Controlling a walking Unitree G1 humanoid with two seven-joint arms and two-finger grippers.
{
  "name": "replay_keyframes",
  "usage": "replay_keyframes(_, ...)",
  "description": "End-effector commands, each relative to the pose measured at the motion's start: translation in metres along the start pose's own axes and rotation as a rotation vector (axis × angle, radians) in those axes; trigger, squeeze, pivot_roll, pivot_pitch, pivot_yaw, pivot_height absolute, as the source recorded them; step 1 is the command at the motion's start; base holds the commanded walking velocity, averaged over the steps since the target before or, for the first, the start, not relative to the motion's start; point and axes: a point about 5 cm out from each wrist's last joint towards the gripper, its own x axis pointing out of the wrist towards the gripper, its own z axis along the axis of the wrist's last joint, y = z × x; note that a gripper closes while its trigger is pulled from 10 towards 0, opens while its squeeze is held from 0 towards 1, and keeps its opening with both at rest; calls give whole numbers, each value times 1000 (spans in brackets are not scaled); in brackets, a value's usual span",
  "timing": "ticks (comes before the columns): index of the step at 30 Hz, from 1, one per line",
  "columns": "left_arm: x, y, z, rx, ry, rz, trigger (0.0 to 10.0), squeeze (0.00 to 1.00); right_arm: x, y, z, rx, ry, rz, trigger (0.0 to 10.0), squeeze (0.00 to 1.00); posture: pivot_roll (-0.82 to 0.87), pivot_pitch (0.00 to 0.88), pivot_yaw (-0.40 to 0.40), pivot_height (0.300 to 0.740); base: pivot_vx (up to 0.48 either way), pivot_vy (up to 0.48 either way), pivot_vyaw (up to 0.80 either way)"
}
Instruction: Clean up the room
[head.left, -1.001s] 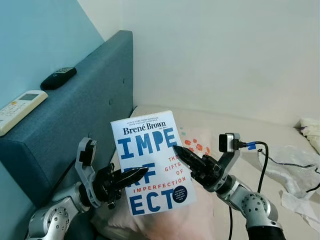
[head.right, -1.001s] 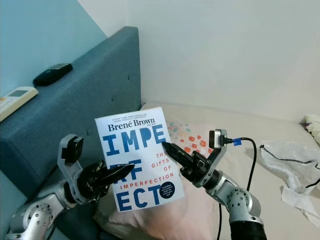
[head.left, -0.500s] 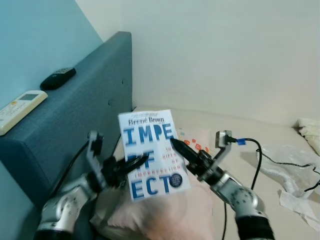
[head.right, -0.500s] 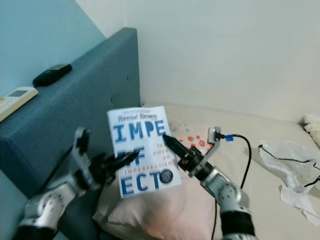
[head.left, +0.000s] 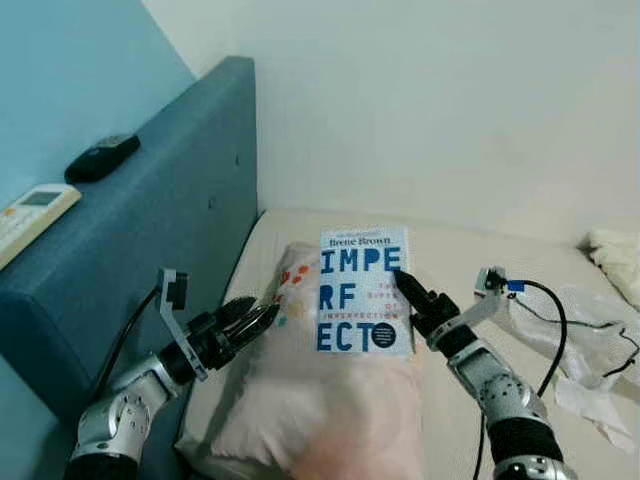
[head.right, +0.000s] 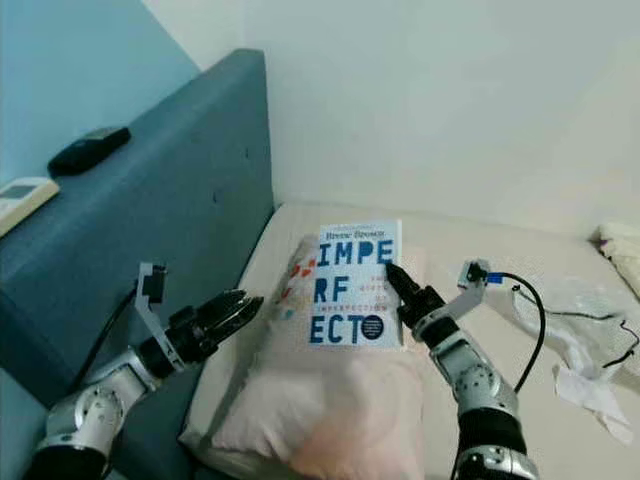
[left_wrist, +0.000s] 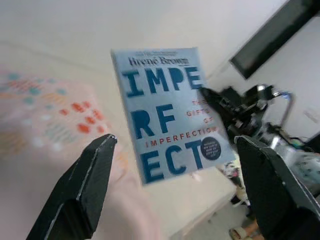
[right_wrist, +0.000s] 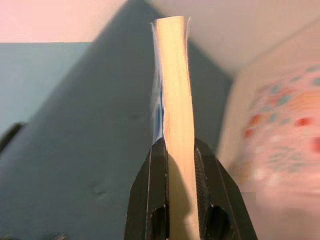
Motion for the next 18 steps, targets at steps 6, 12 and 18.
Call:
replay_keyframes(6,1,9,-17,50,71,101,10000,1000,-35,-59,33,-334,-11,-574,0,0,-43,0,-73,708,0,0,0)
replay_keyframes(12,8,14,-23,89,85,182,10000,1000,-54,-77,27,-457,75,-720,0,0,-53,0,-72,708,0,0,-260)
replay_keyframes(18,16,19,-29,137,105,272,10000,0,-72,-93,14,-523,168,-867,0,0,-52,0,-82,708,0,0,-781)
